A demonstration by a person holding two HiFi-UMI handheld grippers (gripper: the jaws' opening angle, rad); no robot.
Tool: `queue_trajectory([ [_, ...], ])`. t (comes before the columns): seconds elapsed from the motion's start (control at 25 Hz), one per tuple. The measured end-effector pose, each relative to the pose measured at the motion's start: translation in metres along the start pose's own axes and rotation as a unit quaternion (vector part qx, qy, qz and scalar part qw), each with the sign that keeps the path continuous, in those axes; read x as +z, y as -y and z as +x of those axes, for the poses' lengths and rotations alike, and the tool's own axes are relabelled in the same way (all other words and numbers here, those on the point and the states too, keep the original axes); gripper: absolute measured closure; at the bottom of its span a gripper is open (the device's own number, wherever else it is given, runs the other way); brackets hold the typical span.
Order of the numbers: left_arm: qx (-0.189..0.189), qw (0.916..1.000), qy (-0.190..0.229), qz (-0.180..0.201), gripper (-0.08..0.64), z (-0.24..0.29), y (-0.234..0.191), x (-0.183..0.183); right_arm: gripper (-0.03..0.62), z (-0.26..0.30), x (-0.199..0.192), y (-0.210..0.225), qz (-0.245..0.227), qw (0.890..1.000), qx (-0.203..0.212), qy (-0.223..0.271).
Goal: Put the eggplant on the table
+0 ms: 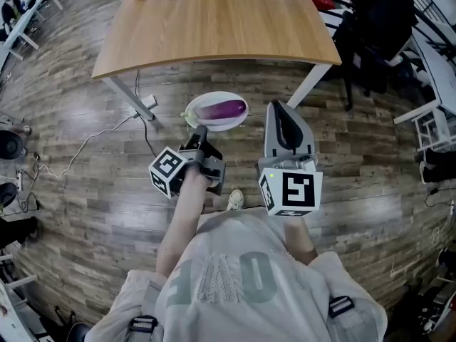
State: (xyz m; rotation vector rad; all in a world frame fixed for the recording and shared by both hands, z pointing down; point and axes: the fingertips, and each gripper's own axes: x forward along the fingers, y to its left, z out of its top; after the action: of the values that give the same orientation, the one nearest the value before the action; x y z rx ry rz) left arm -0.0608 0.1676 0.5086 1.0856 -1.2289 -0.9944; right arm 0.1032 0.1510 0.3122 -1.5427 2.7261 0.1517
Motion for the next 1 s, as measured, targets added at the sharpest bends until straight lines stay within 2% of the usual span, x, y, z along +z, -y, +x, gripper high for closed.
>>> queue_trajectory([
  [0.28,-0.008,0.9999,0.006,0.006,0.541,0.003,0.007,0.000,0.575,-0.002,-0.004,0.015,0.025,1.000,-0.007,0.007],
  [0.52,-0.007,0.9999,0.007,0.005,0.541,0.004,0.005,-0.001,0.574,0.000,-0.011,0.015,0.042,0.999,0.006,0.007],
  [0.76,-0.006,0.9998,0.018,0.000,0.541,0.017,0.005,0.003,0.574,0.003,-0.014,0.022,0.038,0.999,0.015,0.006],
  [1.0,-0.023,0.9996,0.018,-0.001,0.541,0.040,0.021,0.001,0.574,0.016,-0.010,0.039,0.033,0.999,0.014,0.009],
])
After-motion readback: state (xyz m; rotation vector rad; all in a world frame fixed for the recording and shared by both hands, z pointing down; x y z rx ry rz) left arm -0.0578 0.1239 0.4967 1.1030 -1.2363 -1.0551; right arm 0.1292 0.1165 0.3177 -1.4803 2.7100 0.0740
